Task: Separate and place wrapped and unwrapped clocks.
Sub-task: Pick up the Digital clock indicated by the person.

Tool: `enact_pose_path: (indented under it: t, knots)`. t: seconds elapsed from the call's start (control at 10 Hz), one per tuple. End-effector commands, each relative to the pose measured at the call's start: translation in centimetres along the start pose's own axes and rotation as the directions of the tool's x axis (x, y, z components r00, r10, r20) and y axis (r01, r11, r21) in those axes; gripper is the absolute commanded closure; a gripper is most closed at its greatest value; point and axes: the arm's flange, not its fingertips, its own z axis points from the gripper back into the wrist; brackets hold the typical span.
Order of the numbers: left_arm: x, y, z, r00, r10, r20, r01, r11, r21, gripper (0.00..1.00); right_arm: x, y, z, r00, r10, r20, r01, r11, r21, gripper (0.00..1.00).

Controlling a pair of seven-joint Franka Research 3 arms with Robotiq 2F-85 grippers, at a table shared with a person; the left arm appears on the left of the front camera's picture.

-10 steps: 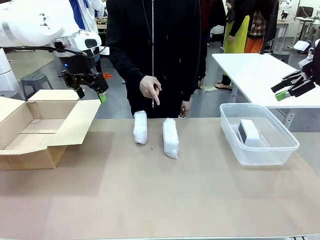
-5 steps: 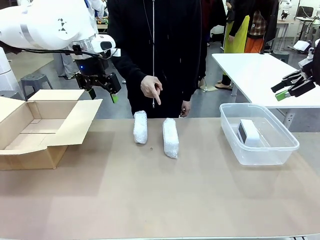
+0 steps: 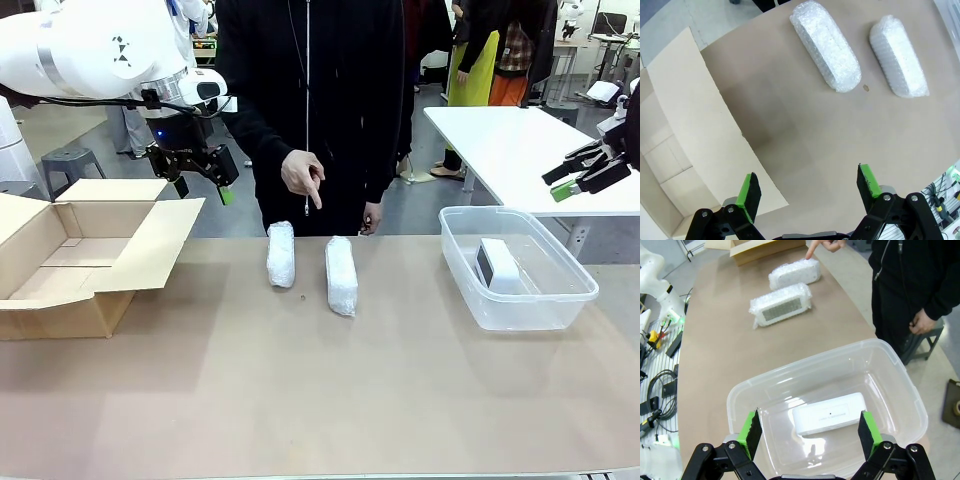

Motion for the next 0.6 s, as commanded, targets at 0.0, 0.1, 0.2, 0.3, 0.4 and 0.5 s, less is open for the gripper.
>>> enact_pose_path:
  t: [0.0,0.1,0.2,0.3,0.4,0.5]
  knots:
    - [-0.18,0.16,0.28,1.0,0.005,0.004,-0.005,1.0,-0.003,0.0,0.07,0.11,-0.17,1.0,-0.007,-0.005,0.006,1.0,-0.011,0.0]
    - [-0.18,0.16,0.28,1.0,0.005,0.004,-0.005,1.0,-0.003,0.0,0.07,0.11,-0.17,1.0,-0.007,-0.005,0.006,1.0,-0.011,0.0]
    - [-0.18,0.16,0.28,1.0,0.005,0.004,-0.005,1.0,-0.003,0.0,0.07,0.11,-0.17,1.0,-0.007,-0.005,0.006,1.0,-0.011,0.0]
    - [-0.18,0.16,0.28,1.0,0.005,0.004,-0.005,1.0,-0.003,0.0,0.07,0.11,-0.17,1.0,-0.007,-0.005,0.006,1.0,-0.011,0.0]
    - [-0.18,0.16,0.28,1.0,0.005,0.004,-0.005,1.0,-0.003,0.0,0.07,0.11,-0.17,1.0,-0.007,-0.005,0.006,1.0,-0.011,0.0]
    - [-0.18,0.16,0.28,1.0,0.005,0.004,-0.005,1.0,-0.003,0.0,0.07,0.11,-0.17,1.0,-0.007,-0.005,0.006,1.0,-0.011,0.0]
